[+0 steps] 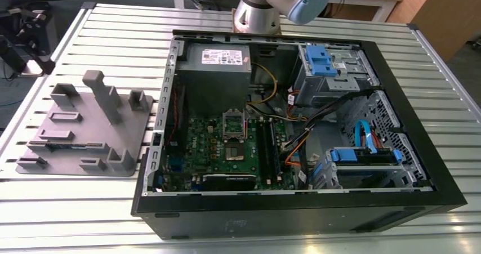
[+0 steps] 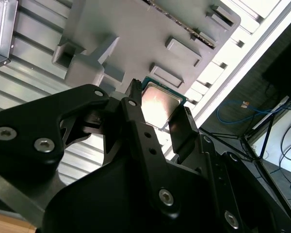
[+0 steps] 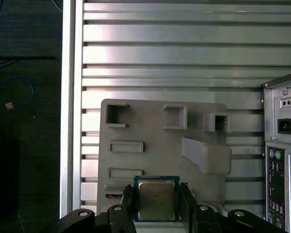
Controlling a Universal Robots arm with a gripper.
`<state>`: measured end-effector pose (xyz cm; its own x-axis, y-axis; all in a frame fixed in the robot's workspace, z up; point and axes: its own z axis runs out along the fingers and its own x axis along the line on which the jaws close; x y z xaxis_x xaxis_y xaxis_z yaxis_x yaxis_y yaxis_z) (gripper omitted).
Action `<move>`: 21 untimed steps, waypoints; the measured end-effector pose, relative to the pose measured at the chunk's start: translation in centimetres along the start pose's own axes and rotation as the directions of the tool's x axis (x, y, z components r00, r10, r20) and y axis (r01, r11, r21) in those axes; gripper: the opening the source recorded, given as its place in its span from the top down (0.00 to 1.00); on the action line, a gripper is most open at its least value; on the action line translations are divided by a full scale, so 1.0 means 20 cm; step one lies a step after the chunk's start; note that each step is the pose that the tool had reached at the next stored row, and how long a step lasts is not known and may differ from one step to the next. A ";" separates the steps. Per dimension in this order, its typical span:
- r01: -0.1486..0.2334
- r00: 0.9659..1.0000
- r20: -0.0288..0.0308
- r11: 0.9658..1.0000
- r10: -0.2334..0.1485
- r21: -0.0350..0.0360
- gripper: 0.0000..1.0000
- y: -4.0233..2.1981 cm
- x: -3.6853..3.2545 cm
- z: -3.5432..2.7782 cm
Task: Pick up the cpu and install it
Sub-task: 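Pick up the cpu and move it towards the insertion slot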
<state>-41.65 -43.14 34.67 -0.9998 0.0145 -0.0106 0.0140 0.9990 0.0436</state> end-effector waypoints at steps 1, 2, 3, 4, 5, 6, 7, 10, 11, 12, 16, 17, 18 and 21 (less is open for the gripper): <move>0.000 1.000 0.000 1.000 0.000 0.000 0.53 0.000 -0.004 0.000; 0.000 1.000 0.000 1.000 0.000 0.000 0.53 0.000 -0.008 0.000; 0.000 1.000 0.000 1.000 0.000 0.000 0.53 0.000 -0.013 0.000; 0.000 1.000 0.000 1.000 0.000 0.000 0.53 0.000 -0.018 0.000; 0.000 1.000 0.000 1.000 0.000 0.000 0.53 0.000 -0.022 0.001; 0.000 1.000 0.000 1.000 0.000 0.000 0.53 0.000 -0.027 0.001; 0.000 1.000 0.000 1.000 0.000 0.000 0.53 0.000 -0.031 0.001; 0.000 1.000 0.000 1.000 0.000 0.000 0.53 0.001 -0.042 0.001; 0.000 1.000 0.000 1.000 0.000 0.000 0.53 0.001 -0.045 0.001; 0.000 1.000 0.000 1.000 0.000 0.000 0.53 0.001 -0.048 0.001; 0.000 1.000 0.000 1.000 0.000 0.000 0.53 0.001 -0.059 0.001; 0.000 1.000 0.000 1.000 0.000 0.000 0.53 0.001 -0.062 0.001; 0.000 1.000 0.000 1.000 0.000 0.000 0.53 0.001 -0.066 0.001; 0.000 1.000 0.000 1.000 0.000 0.000 0.53 0.001 -0.078 0.001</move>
<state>-40.09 -43.14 34.67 -0.9998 0.0145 -0.0106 0.0140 0.9990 0.0435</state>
